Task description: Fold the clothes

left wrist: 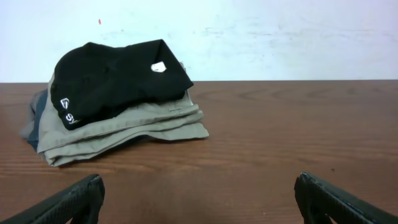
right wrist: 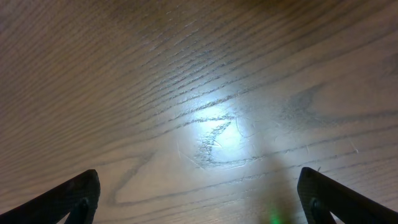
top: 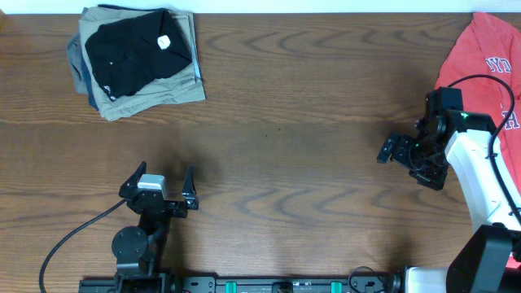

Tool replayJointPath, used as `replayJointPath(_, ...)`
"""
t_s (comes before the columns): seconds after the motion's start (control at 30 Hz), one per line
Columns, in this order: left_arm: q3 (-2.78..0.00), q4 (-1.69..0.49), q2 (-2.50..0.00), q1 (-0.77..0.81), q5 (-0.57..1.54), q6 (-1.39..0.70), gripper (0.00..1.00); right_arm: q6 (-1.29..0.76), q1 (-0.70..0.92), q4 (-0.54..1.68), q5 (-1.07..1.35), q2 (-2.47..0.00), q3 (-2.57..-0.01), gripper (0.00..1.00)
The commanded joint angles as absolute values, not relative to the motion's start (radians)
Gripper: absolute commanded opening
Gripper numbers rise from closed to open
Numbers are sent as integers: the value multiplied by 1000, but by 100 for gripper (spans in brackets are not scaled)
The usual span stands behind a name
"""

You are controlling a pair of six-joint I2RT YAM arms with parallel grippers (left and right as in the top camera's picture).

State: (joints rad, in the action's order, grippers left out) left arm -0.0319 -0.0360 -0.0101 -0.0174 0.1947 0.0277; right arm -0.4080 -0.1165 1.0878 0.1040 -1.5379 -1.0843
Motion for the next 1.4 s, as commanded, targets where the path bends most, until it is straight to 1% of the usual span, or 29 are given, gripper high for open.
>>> replayJointPath(0.0, -4, -51, -4, -14, 190, 44, 98, -395, -117, 1089, 105, -1538, -1091, 99)
replayJointPath(0.37, -4, -51, -4, -14, 190, 44, 98, -395, -117, 1089, 105, -1532, -1090, 99)
replayJointPath(0.53, -4, -51, -4, -14, 190, 44, 98, -395, -117, 1084, 105, -1483, -1065, 99)
replayJointPath(0.87, -4, -51, -4, -14, 190, 44, 98, -395, -117, 1085, 105, -1267, -824, 99)
replayJointPath(1.03, -4, -51, -4, -14, 190, 44, 98, -395, -117, 1084, 102, -1197, -716, 99)
replayJointPath(1.13, -4, -51, -4, -14, 190, 44, 97, -396, -117, 1064, 22, -1145, -656, 99)
replayJointPath(1.2, -4, -51, -4, -14, 190, 44, 98, -396, -117, 987, 37, -1107, -624, 99)
replayJointPath(1.37, -4, -51, -4, -14, 190, 44, 98, -395, -117, 679, 202, -970, -538, 99)
